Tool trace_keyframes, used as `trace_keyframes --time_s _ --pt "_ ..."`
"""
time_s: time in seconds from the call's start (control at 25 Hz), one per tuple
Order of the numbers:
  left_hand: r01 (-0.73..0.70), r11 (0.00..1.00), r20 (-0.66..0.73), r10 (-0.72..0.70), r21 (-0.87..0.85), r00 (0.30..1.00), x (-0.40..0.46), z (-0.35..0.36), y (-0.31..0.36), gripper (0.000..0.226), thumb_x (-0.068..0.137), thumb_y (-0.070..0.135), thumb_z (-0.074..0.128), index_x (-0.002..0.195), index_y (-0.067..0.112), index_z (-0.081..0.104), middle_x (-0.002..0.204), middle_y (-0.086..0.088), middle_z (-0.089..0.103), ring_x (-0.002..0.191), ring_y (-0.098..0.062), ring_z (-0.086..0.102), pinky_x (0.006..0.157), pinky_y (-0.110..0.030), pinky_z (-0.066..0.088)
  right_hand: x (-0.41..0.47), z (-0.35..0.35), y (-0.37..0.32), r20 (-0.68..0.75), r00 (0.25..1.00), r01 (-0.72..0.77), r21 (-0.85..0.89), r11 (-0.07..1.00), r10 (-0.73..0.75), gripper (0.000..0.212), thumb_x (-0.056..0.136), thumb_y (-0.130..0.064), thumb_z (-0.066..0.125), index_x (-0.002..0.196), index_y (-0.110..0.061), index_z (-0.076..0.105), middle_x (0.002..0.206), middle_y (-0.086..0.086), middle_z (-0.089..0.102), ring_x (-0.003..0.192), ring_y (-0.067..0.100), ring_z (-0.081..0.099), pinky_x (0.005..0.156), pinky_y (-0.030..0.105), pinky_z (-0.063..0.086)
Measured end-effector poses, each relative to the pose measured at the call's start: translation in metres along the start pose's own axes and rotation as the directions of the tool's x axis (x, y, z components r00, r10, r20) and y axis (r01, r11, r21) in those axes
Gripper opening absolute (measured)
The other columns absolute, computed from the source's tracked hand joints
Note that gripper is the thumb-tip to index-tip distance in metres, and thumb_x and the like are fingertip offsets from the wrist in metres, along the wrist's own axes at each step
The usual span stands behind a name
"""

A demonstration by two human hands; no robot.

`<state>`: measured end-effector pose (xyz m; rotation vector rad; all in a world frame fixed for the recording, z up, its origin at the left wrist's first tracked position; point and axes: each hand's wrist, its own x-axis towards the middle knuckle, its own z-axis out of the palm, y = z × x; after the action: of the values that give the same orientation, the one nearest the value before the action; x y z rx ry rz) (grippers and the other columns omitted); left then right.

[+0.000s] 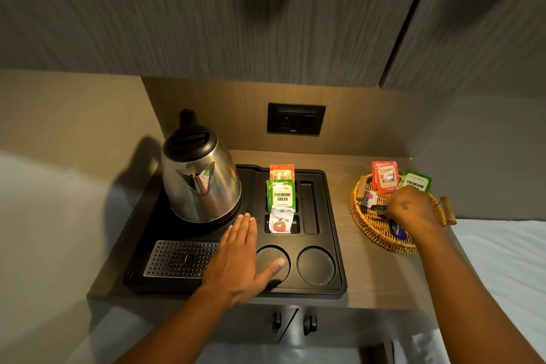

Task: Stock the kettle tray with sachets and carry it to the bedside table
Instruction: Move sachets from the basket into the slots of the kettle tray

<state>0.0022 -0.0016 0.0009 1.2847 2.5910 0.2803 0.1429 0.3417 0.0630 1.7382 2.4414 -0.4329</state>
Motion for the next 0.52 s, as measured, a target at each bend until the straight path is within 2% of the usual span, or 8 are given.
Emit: trace_keyframes --time_s 0.08,0.16,0.24,0.32,0.44,0.52 --pt "-0.002 1.0 0.0 0.002 -0.002 1.0 0.0 0.0 0.0 0.112 0.075 0.094 0.004 0.152 0.016 -0.016 0.162 -0.004 -0.018 0.147 -0.017 -0.021 0.123 -0.042 0.001 -0.006 -0.016 0.002 -0.046 0.999 0.002 0.043 0.999 0.0 0.021 0.082 -0.016 0.073 0.101 -0.007 0.072 0.091 0.014 0.068 0.076 0.025 0.06 0.065 0.031 0.047" --pt "-0.002 1.0 0.0 0.002 0.001 1.0 0.0 0.0 0.0 0.112 0.075 0.094 0.004 0.153 0.016 -0.016 0.162 -0.004 -0.019 0.147 -0.016 -0.022 0.123 -0.043 0.001 -0.014 -0.028 -0.004 -0.123 0.991 0.078 0.168 0.983 -0.058 0.019 0.08 -0.013 0.076 0.099 -0.014 0.077 0.094 0.01 0.073 0.08 0.024 0.063 0.069 0.032 0.05" --pt "-0.005 1.0 0.003 0.005 0.002 1.0 0.001 0.0 0.0 0.112 0.074 0.094 0.003 0.153 0.016 -0.016 0.162 -0.003 -0.02 0.147 -0.016 -0.023 0.123 -0.042 -0.001 -0.025 -0.03 -0.026 -0.15 0.982 0.163 0.39 0.906 -0.112 0.019 0.075 -0.006 0.079 0.092 -0.016 0.078 0.081 0.0 0.073 0.07 0.017 0.064 0.065 0.029 0.052" --pt "-0.008 1.0 -0.001 0.007 -0.004 1.0 0.0 0.0 0.0 0.112 0.075 0.094 0.004 0.153 0.017 -0.016 0.162 -0.003 -0.02 0.147 -0.016 -0.023 0.123 -0.042 -0.002 -0.035 -0.017 -0.062 -0.115 0.98 0.197 0.57 0.798 -0.16 0.018 0.075 0.001 0.076 0.085 -0.015 0.078 0.078 0.001 0.073 0.065 0.013 0.066 0.059 0.03 0.055" --pt "-0.007 1.0 -0.006 0.006 -0.015 1.0 0.0 0.001 0.0 0.109 0.076 0.093 0.006 0.151 0.018 -0.018 0.161 -0.002 -0.02 0.146 -0.015 -0.023 0.122 -0.04 -0.003 -0.037 0.016 -0.111 -0.11 0.973 0.231 0.557 0.798 -0.205 0.015 0.078 -0.003 0.075 0.088 -0.015 0.078 0.091 0.005 0.074 0.084 0.021 0.067 0.075 0.038 0.059" --pt "-0.005 1.0 -0.012 0.005 -0.012 1.0 0.0 0.001 -0.001 0.109 0.077 0.093 0.008 0.153 0.018 -0.016 0.162 -0.002 -0.02 0.146 -0.015 -0.024 0.122 -0.039 -0.004 -0.03 0.034 -0.128 -0.079 0.981 0.191 0.534 0.824 -0.176 0.015 0.077 -0.008 0.077 0.091 -0.014 0.079 0.093 0.009 0.074 0.085 0.024 0.068 0.077 0.038 0.059"
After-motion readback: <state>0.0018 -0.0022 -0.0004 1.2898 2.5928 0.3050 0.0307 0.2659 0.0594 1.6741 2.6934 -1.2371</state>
